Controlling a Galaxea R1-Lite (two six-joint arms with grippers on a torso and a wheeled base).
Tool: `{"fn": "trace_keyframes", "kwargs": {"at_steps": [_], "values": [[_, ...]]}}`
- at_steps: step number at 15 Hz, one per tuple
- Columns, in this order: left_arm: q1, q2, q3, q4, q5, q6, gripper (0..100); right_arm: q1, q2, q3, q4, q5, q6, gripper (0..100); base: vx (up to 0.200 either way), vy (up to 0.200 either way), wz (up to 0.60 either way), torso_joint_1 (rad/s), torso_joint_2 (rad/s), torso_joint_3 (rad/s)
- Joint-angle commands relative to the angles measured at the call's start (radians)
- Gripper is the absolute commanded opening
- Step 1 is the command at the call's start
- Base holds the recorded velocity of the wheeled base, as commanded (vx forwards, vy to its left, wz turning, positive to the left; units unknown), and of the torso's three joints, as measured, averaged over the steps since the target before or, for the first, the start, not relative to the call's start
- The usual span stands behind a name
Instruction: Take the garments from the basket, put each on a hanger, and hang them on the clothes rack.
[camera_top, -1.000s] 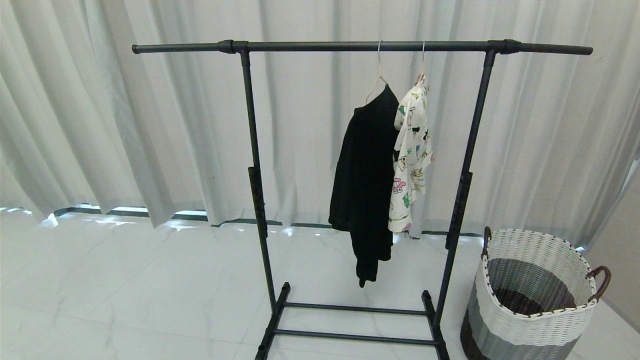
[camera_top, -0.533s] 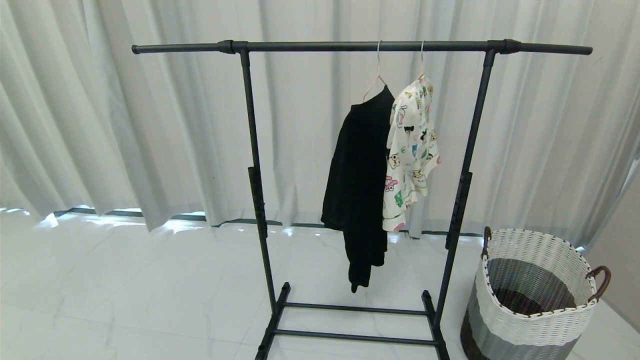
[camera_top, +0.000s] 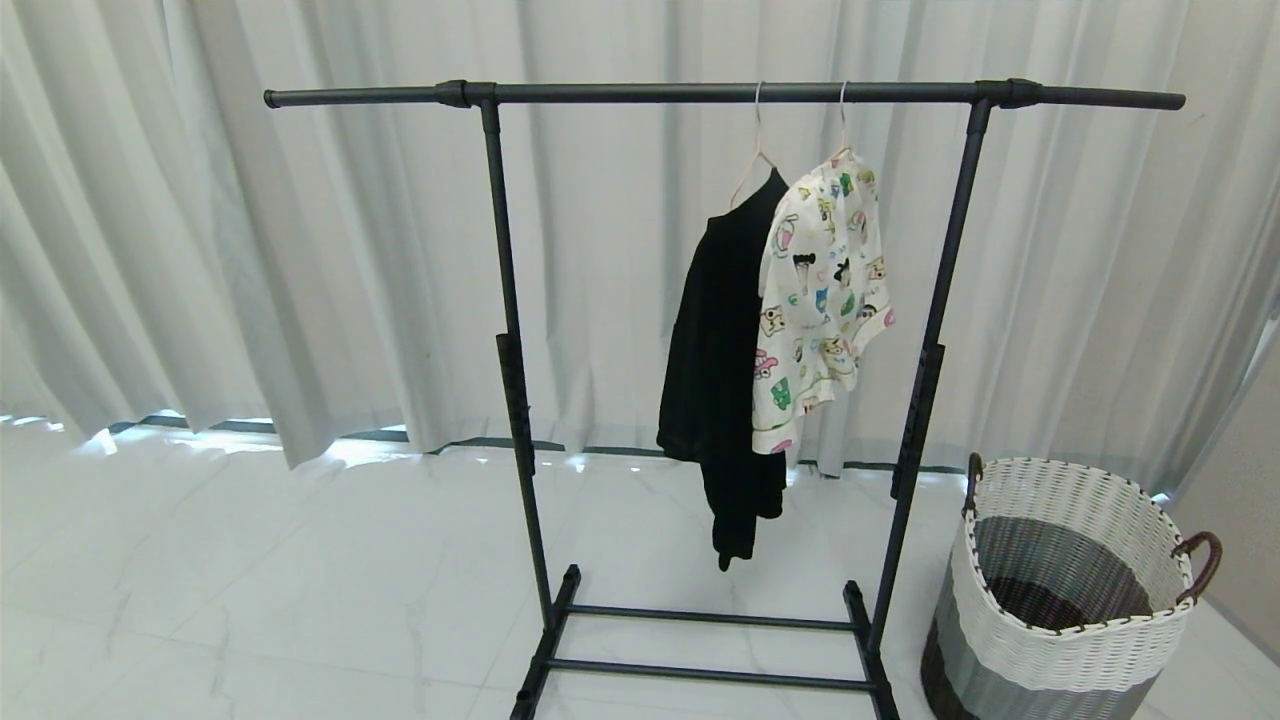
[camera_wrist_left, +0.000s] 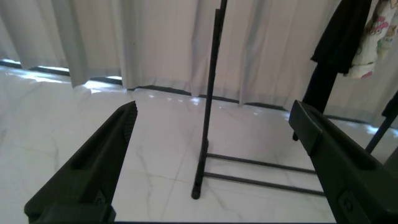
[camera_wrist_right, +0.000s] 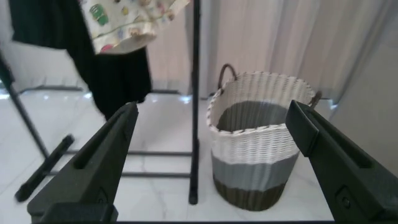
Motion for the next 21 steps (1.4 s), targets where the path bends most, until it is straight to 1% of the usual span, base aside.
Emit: {"fn": "trace_keyframes", "kwargs": {"at_steps": [1, 2, 3, 4, 5, 6, 7, 8, 21], "values": [[0.001, -0.004, 0.0, 0.0, 0.002, -0.001, 100, 0.003, 0.0, 0.0, 0.003, 0.0, 0.012, 100, 0.0, 0.0, 0.0, 0.0, 0.0, 0.0], [0.001, -0.004, 0.0, 0.0, 0.002, 0.001, 100, 0.003, 0.0, 0.0, 0.003, -0.002, 0.039, 100, 0.0, 0.0, 0.0, 0.0, 0.0, 0.0], [0.0, -0.004, 0.0, 0.0, 0.002, 0.001, 100, 0.003, 0.0, 0.0, 0.003, -0.008, 0.087, 100, 0.0, 0.0, 0.0, 0.0, 0.0, 0.0], [0.0, -0.004, 0.0, 0.0, 0.002, 0.001, 100, 0.003, 0.0, -0.002, 0.005, -0.008, 0.078, 100, 0.0, 0.0, 0.0, 0.0, 0.0, 0.0], [0.0, -0.004, 0.0, 0.0, 0.002, 0.001, 100, 0.003, 0.0, -0.002, 0.008, 0.003, -0.013, 100, 0.0, 0.0, 0.0, 0.0, 0.0, 0.0], [0.0, -0.004, 0.0, 0.001, -0.001, 0.026, 100, 0.003, 0.0, -0.003, 0.011, 0.032, -0.062, 100, 0.0, 0.0, 0.0, 0.0, 0.0, 0.0], [0.0, -0.004, 0.0, 0.001, -0.012, 0.067, 100, 0.003, 0.0, -0.003, 0.013, 0.029, -0.045, 100, 0.0, 0.0, 0.0, 0.0, 0.0, 0.0], [0.0, -0.004, 0.0, 0.001, -0.02, 0.078, 100, 0.003, 0.0, -0.005, 0.013, 0.029, -0.033, 100, 0.0, 0.0, 0.0, 0.0, 0.0, 0.0], [0.0, -0.004, 0.0, 0.0, -0.02, 0.072, 100, 0.003, 0.0, -0.006, 0.013, 0.029, -0.03, 100, 0.0, 0.0, 0.0, 0.0, 0.0, 0.0]]}}
